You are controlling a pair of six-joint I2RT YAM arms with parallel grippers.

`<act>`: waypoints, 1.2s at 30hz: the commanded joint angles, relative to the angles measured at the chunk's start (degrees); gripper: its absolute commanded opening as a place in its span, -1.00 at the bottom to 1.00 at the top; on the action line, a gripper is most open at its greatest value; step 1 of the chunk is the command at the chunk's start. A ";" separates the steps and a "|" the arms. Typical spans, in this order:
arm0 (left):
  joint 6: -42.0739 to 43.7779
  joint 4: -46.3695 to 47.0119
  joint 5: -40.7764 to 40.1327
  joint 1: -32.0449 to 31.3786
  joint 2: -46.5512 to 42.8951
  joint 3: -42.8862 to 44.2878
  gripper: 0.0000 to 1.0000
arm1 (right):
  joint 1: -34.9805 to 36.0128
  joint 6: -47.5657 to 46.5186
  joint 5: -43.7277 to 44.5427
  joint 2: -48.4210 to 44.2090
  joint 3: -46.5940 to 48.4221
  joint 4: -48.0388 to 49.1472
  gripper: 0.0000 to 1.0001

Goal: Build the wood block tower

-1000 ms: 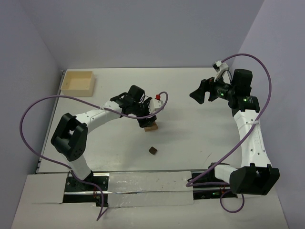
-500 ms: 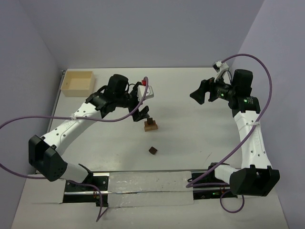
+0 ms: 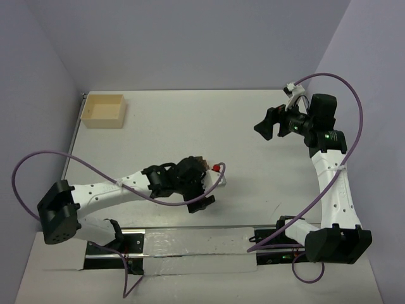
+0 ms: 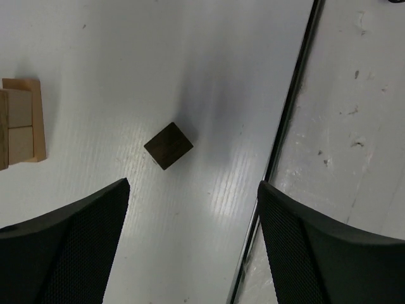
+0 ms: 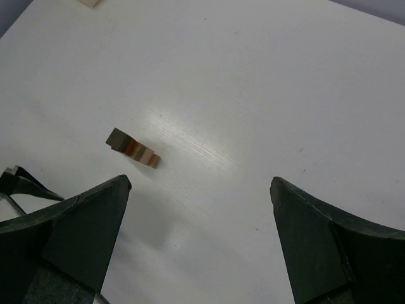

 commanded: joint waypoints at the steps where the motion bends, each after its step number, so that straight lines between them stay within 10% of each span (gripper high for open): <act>1: -4.74 1.80 -9.00 -3.18 7.14 3.25 0.67 | 0.47 -1.43 2.35 -1.99 1.40 -0.46 0.99; 10: -12.98 -3.12 -14.94 -3.37 17.40 10.93 0.26 | 0.47 -2.09 2.79 -2.52 0.95 -0.51 0.99; 36: -18.33 -3.92 -15.51 -3.95 24.63 12.48 0.31 | 0.47 -3.51 2.23 -2.34 0.08 -0.52 0.99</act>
